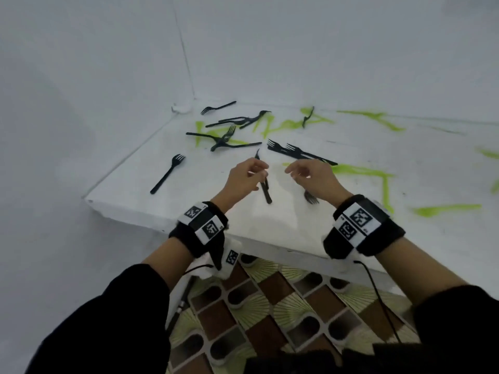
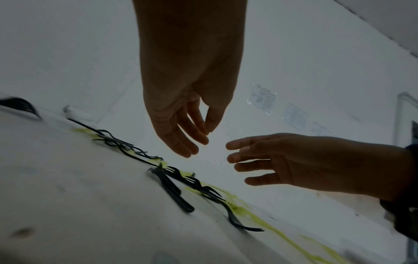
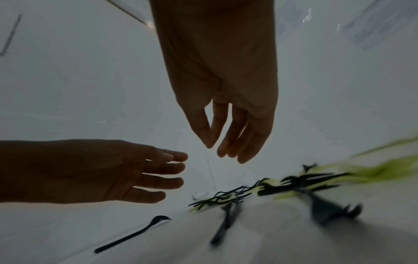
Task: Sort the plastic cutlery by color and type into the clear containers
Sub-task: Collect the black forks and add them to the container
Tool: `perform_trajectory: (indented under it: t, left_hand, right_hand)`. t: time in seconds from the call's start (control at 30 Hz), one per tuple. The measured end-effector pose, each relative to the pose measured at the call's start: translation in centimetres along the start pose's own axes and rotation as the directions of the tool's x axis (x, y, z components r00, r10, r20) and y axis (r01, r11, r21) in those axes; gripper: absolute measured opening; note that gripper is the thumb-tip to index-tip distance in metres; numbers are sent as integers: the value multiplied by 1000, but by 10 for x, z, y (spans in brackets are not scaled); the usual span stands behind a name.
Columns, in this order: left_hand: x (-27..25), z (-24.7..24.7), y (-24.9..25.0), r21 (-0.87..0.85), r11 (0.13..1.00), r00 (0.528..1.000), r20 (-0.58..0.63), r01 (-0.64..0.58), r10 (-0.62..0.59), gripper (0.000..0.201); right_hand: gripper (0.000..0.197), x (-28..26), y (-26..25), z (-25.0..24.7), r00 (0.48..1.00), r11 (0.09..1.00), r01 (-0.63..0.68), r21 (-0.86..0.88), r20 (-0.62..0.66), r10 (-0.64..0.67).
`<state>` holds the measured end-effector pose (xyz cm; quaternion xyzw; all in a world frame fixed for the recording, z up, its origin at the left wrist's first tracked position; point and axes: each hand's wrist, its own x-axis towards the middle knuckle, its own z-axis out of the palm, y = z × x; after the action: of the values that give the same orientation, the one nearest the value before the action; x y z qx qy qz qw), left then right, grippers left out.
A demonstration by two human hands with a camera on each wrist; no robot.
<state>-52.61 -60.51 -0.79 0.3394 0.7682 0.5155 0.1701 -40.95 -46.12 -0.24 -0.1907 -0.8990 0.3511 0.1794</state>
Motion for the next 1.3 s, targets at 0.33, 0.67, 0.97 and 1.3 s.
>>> perform_trajectory:
  t: [0.33, 0.67, 0.97, 1.3]
  left_hand:
    - [74, 1, 1, 108, 993, 998, 31, -56, 53, 18]
    - [117, -7, -31, 470, 841, 939, 66, 268, -336, 52]
    - [131, 2, -36, 472, 844, 922, 142, 256, -360, 24]
    - [157, -15, 9, -356, 835, 905, 232, 420, -357, 23]
  right_hand:
    - [54, 29, 51, -25, 882, 863, 192, -467, 468, 57]
    - [14, 48, 61, -26, 956, 949, 147, -279, 287, -64]
    - [11, 92, 44, -51, 989, 992, 4, 128, -145, 15]
    - [18, 120, 81, -19, 951, 923, -297, -243, 7, 308]
